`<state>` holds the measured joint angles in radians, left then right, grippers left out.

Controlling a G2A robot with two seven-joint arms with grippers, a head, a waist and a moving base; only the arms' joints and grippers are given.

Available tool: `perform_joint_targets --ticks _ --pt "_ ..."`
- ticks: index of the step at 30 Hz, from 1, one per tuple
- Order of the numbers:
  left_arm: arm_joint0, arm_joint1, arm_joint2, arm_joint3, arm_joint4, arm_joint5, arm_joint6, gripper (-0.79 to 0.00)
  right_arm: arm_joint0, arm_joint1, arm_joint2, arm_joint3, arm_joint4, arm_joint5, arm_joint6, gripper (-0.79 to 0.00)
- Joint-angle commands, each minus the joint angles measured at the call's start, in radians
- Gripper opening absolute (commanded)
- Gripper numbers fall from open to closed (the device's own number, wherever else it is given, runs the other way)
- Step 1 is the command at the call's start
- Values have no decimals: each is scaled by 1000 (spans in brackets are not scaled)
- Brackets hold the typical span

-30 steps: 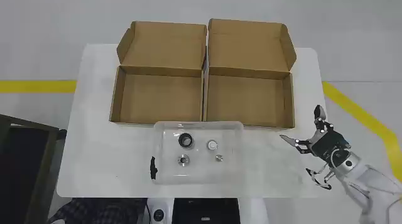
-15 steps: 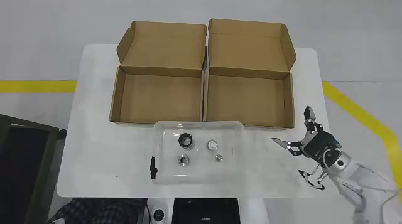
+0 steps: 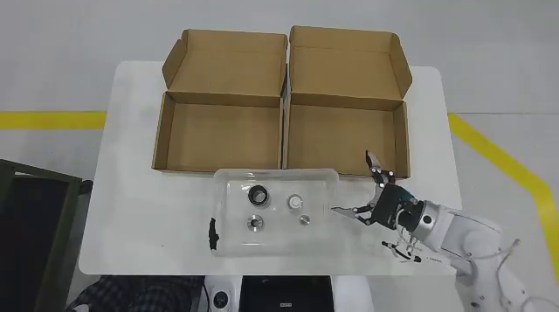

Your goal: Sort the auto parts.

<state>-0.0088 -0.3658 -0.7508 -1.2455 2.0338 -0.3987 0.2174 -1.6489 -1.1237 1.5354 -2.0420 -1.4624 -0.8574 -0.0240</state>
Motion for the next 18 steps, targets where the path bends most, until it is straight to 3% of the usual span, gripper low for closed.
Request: perform_joint_targets --ticks 1,18 --pt "0 0 0 0 0 0 0 0 17 -1 -31 -1 0 1 23 0" --pt "0 0 0 0 0 0 0 0 130 -7 -259 14 -24 18 210 0"
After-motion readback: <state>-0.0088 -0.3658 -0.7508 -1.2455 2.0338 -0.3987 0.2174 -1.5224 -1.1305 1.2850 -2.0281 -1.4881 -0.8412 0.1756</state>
